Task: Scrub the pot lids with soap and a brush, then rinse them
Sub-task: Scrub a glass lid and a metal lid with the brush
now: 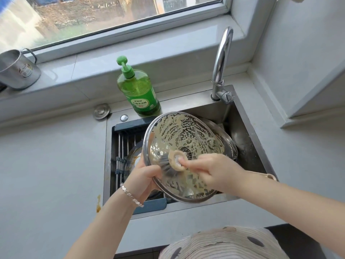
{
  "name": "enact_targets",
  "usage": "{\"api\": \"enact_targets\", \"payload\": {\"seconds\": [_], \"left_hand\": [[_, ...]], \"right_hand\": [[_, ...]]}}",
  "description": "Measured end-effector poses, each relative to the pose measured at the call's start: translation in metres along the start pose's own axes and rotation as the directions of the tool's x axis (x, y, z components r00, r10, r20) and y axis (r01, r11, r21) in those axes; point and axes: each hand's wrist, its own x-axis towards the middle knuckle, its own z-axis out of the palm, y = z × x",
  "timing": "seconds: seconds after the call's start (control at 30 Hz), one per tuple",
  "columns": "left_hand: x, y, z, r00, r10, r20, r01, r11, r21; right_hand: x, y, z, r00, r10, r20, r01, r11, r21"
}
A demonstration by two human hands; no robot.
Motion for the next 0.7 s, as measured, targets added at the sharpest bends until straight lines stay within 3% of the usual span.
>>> {"api": "enact_targets", "payload": {"seconds": [0.1, 0.27, 0.33, 0.43, 0.57, 0.7], "left_hand": [[0.001, 0.000, 0.006, 1.000, 0.013, 0.027, -0.013, 1.000, 0.001], [-0.004, 0.004, -0.008, 0.998, 0.056, -0.027, -0.057, 0.998, -0.036], [-0.006, 0.004, -0.009, 0.998, 0.057, -0.021, -0.057, 0.998, -0.004], [-0.006, 0.003, -0.003, 0.999, 0.043, -0.017, -0.043, 0.999, 0.007], [-0.005, 0.002, -0.005, 0.999, 0.046, -0.023, -0.045, 0.998, 0.042], [-0.005, 0.002, 0.001, 0.998, 0.057, -0.004, -0.057, 0.998, -0.001]], "right_hand": [[0.022, -0.004, -0.004, 0.996, 0.015, -0.086, -0.014, 1.000, 0.010], [-0.019, -0.011, 0.004, 0.985, -0.134, 0.107, 0.126, 0.989, 0.076], [-0.008, 0.009, -0.004, 0.999, -0.026, 0.044, 0.028, 0.999, -0.040], [0.009, 0.021, -0.010, 0.989, 0.128, -0.072, -0.133, 0.989, -0.071], [-0.014, -0.011, 0.012, 0.996, -0.082, 0.046, 0.079, 0.995, 0.069], [0.008, 0.014, 0.001, 0.982, 0.131, -0.135, -0.138, 0.989, -0.044]]}}
